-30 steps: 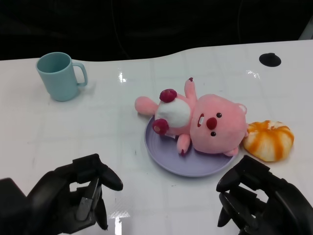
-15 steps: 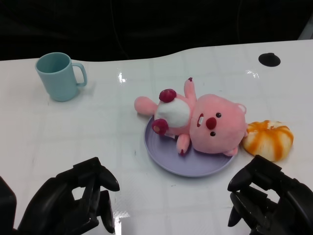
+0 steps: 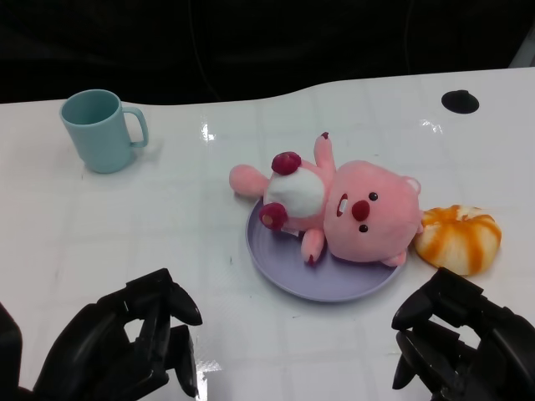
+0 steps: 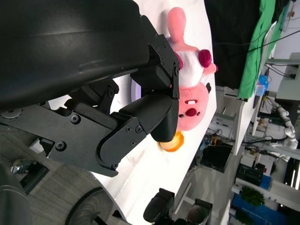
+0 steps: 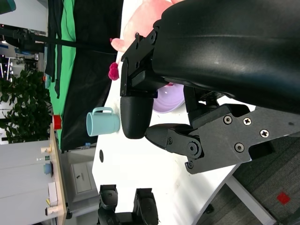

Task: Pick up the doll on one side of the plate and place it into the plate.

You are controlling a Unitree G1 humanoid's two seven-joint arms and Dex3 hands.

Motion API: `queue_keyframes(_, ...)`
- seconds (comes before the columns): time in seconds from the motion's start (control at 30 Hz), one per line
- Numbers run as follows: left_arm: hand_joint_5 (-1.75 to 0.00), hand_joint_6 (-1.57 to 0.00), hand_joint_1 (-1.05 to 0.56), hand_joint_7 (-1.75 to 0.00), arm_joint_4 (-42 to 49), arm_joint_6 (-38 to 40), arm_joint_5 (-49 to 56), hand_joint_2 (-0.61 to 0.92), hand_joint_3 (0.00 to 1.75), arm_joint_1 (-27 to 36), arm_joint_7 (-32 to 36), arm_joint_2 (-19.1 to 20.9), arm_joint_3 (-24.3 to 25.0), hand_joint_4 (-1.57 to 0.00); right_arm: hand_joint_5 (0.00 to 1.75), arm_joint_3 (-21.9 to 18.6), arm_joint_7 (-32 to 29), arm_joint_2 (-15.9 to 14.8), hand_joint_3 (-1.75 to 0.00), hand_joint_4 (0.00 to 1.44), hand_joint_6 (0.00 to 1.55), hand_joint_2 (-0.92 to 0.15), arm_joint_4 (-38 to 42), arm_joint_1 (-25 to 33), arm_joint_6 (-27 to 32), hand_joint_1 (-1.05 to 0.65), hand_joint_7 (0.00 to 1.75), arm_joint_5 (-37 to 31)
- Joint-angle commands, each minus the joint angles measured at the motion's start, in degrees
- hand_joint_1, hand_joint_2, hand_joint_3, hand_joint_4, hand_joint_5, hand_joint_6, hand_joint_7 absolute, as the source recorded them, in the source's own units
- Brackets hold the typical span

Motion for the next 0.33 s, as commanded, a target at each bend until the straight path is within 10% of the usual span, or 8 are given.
queue_keyframes(0.03,-1.75,-0.72,-0.15,-1.61,0.63,-1.69,0.89,0.48,1.32,0.27,-1.13,0.24,0.01,-0.83,1.75,-1.07,0.43,-0.61,-0.59,0.53,0.44,-0.92,0.0,0.45,-1.03,-0.33,1.61,0.79)
queue_keyframes(0.33,-1.75,-0.72,-0.14,-1.6,0.04,-1.35,1.01,0.49,1.32,0.22,-0.87,-0.37,0.21,-0.82,1.75,-1.78,0.27,-0.86,-0.6,0.52,0.42,-0.92,-0.41,0.64,-0.63,-0.33,1.62,0.98)
